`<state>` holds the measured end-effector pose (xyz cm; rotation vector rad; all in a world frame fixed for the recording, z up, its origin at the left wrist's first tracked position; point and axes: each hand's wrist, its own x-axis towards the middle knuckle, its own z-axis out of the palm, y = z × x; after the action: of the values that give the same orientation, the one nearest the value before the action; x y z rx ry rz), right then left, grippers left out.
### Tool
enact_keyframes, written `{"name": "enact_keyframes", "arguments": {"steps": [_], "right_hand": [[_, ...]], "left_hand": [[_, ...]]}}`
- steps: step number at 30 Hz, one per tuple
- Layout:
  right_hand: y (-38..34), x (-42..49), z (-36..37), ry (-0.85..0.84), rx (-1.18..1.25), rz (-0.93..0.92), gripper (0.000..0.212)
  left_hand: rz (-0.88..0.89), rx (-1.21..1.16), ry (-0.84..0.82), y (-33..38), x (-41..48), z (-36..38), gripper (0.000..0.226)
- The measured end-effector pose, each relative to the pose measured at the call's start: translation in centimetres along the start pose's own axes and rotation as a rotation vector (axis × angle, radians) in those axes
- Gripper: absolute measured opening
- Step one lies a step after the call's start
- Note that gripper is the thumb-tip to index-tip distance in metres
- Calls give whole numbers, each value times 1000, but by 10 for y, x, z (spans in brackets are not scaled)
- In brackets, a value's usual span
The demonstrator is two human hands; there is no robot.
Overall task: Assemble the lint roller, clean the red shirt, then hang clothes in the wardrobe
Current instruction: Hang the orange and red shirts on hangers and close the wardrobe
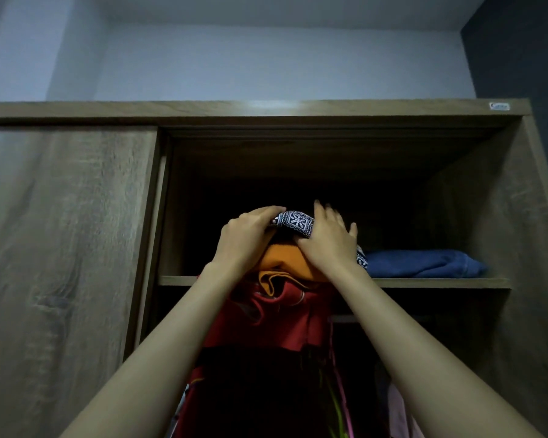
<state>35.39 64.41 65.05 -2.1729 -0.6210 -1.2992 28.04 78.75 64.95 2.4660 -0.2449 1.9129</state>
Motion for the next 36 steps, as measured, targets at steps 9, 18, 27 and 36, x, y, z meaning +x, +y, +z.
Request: {"name": "enact_keyframes", "arguments": {"steps": [9,18,27,36], "right_hand": [[14,-4,1,64,-215,-237,65],[42,-5,-6,-37,-45,-198,78],[71,28,-15,9,-175,-362,48],[159,39,-53,77,-386,-432,51]], "left_hand": [[124,180,-249,-6,1,8,60],[164,321,-243,-2,-2,10,59],[170,415,-313,23,15,14,58],[131,348,-294,120,33,77,55]]}}
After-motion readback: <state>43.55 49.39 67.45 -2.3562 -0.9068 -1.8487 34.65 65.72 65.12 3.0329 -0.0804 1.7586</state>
